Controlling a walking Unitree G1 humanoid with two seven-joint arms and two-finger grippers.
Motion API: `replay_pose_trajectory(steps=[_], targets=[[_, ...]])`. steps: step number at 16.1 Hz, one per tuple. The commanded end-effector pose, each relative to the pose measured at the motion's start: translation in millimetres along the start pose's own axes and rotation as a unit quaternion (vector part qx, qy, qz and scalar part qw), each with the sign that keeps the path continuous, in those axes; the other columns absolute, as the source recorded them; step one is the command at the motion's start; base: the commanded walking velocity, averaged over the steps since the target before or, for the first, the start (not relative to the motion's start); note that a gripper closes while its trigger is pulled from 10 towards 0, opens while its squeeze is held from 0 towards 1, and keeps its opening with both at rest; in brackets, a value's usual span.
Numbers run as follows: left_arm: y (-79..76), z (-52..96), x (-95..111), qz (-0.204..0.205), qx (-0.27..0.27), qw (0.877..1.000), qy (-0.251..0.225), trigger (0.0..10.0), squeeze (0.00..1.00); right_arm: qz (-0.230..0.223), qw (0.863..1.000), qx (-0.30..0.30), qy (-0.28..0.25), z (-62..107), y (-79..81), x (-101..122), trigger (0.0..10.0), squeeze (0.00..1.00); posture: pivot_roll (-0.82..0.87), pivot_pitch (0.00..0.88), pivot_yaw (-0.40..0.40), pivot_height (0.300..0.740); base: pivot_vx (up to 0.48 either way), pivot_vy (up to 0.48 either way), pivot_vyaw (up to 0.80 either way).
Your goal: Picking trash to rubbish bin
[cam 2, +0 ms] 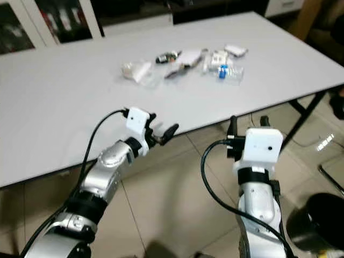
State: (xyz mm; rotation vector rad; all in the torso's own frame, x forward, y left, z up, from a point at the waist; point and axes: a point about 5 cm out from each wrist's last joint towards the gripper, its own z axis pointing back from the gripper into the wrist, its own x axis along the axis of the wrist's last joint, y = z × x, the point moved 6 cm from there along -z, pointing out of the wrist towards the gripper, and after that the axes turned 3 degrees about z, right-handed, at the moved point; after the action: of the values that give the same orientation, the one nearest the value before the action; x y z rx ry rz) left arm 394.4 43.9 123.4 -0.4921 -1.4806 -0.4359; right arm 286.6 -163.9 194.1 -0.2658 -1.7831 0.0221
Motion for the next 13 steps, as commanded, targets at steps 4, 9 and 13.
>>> replay_pose_trajectory(steps=[4,9,13], targets=[[4.8,-4.7,10,-0.005,0.005,1.000,-0.009,10.0,0.00,-0.012,1.000,0.008,-0.008,-0.8,4.4,6,10.0,0.00,0.03,0.085,0.039,0.740,0.458,0.000,0.00],[5.0,-5.2,12,-0.008,0.003,1.000,-0.011,10.0,0.00,-0.020,0.999,0.030,0.005,1.6,11.2,2,10.0,0.00,0.04,0.085,0.044,0.740,0.470,0.000,0.00],[4.7,-5.1,13,-0.014,0.001,1.000,-0.013,10.0,0.00,-0.024,0.998,0.048,0.017,4.4,17.9,-2,10.0,0.00,0.03,0.085,0.046,0.740,0.459,0.000,0.00]])
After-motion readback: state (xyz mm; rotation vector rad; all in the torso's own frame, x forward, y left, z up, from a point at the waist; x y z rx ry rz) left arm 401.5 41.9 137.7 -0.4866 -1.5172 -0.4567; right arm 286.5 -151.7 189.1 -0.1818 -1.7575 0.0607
